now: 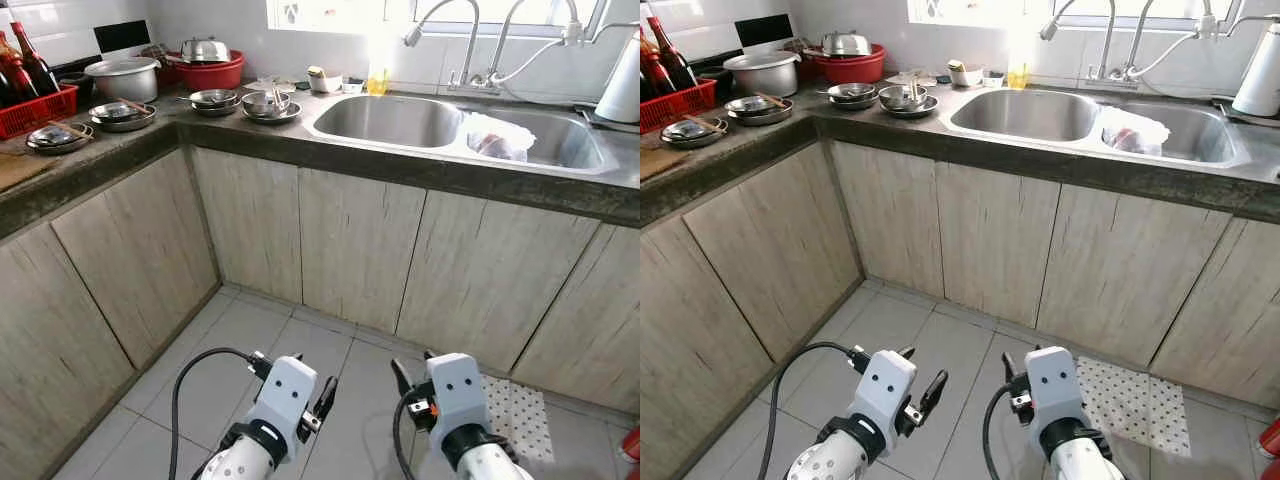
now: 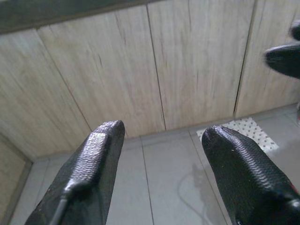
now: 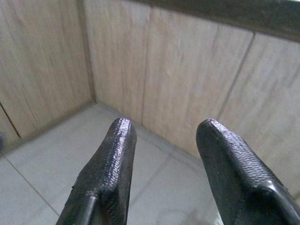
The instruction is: Kitchen organization
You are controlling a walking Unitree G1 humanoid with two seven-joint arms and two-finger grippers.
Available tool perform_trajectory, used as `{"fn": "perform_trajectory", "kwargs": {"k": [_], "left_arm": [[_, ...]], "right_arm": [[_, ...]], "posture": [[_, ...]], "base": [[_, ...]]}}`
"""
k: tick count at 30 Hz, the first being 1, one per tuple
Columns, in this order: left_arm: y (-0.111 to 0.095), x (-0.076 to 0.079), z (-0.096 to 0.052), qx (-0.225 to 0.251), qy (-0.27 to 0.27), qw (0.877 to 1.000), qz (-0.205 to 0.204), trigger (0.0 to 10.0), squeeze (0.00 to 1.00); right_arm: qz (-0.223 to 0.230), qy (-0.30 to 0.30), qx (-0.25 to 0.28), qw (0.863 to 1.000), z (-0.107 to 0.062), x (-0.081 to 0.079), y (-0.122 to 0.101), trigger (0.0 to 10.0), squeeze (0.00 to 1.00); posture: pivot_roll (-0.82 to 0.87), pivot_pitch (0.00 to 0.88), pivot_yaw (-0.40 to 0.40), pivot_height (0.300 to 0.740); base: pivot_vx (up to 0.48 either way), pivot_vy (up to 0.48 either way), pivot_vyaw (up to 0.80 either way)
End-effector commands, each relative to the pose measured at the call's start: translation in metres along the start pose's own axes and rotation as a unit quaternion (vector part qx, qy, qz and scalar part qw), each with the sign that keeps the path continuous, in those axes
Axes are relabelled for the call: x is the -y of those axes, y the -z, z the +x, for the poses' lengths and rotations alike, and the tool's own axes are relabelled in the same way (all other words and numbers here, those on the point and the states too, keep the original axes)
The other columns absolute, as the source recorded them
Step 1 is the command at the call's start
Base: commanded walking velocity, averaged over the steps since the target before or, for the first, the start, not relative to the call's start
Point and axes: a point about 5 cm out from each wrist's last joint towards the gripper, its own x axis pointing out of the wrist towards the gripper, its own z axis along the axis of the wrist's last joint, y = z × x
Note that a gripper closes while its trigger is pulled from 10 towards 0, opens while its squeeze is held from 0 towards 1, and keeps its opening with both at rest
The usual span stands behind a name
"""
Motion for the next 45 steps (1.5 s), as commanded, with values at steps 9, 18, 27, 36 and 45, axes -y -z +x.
{"fn": "perform_trajectory", "kwargs": {"k": [9, 18, 27, 36, 45], "left_arm": [[-0.0046, -0.0033, 0.0027, 0.013, -0.034, 0.999, -0.028, 10.0, 0.0], [-0.0043, -0.005, 0.0026, 0.012, -0.04, 0.999, -0.024, 10.0, 0.0], [-0.0033, -0.0082, 0.0046, 0.008, -0.049, 0.999, -0.018, 10.0, 0.0], [-0.0038, -0.0078, 0.0055, 0.009, -0.049, 0.999, -0.019, 10.0, 0.0], [-0.0035, -0.0077, 0.0062, 0.008, -0.046, 0.999, -0.02, 10.0, 0.0]], "right_arm": [[-0.009, 0.014, 0.028, 0.999, 0.0021, 0.0009, -0.0065, 10.0, 0.0], [-0.002, 0.02, 0.031, 0.999, 0.0022, 0.0022, -0.0064, 10.0, 0.0], [0.003, -0.004, 0.042, 0.999, 0.0025, -0.0031, -0.0088, 10.0, 0.0], [0.005, -0.005, 0.036, 0.999, 0.0032, -0.0027, -0.0064, 10.0, 0.0], [0.006, -0.006, 0.035, 0.999, 0.0041, -0.0033, -0.006, 10.0, 0.0]], "posture": [[0.16, 0.0, -0.032, 0.74], [0.16, 0.0, -0.028, 0.74], [0.18, 0.0, -0.028, 0.74], [0.18, 0.0, -0.029, 0.74], [0.17, 0.0, -0.028, 0.74]], "base": [[0.0, 0.0, 0.0], [0.0, 0.0, 0.0], [0.0, 0.0, 0.15], [0.142, 0.0, 0.7], [0.285, 0.0, 0.0]]}}
